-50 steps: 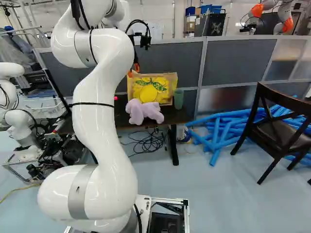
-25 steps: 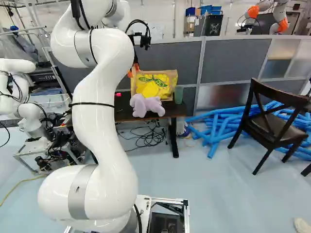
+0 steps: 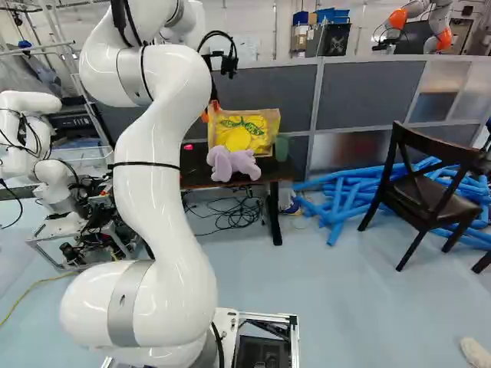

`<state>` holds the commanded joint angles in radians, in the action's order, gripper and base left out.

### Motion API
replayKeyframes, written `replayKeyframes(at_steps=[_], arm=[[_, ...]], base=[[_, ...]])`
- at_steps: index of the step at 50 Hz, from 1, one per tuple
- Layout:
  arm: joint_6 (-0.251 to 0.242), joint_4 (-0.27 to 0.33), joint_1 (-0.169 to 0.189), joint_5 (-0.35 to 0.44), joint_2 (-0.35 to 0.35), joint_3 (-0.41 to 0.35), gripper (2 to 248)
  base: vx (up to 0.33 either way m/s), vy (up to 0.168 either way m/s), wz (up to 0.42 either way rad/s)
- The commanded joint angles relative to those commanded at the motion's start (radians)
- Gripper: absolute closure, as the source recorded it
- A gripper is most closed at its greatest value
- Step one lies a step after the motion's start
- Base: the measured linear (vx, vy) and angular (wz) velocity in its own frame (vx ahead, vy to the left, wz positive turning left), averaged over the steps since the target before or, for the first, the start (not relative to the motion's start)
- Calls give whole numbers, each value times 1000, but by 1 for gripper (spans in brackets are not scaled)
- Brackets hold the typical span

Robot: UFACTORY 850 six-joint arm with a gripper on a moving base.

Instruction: Pick up the bag on the ground and place it on the table

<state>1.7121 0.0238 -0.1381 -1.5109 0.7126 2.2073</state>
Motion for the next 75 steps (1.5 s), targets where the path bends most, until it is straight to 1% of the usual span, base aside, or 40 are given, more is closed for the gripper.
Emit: replayKeyframes(at_steps=[20, 38, 57, 75], arm=[[-11, 0, 1, 15, -6, -14, 3], [-48, -1, 4, 67, -28, -59, 3], [-116, -2, 9, 162, -67, -144, 3], [-207, -3, 17, 288, -120, -256, 3]], base=[[0, 0, 0], [0, 0, 0], [0, 0, 0], [0, 0, 0]])
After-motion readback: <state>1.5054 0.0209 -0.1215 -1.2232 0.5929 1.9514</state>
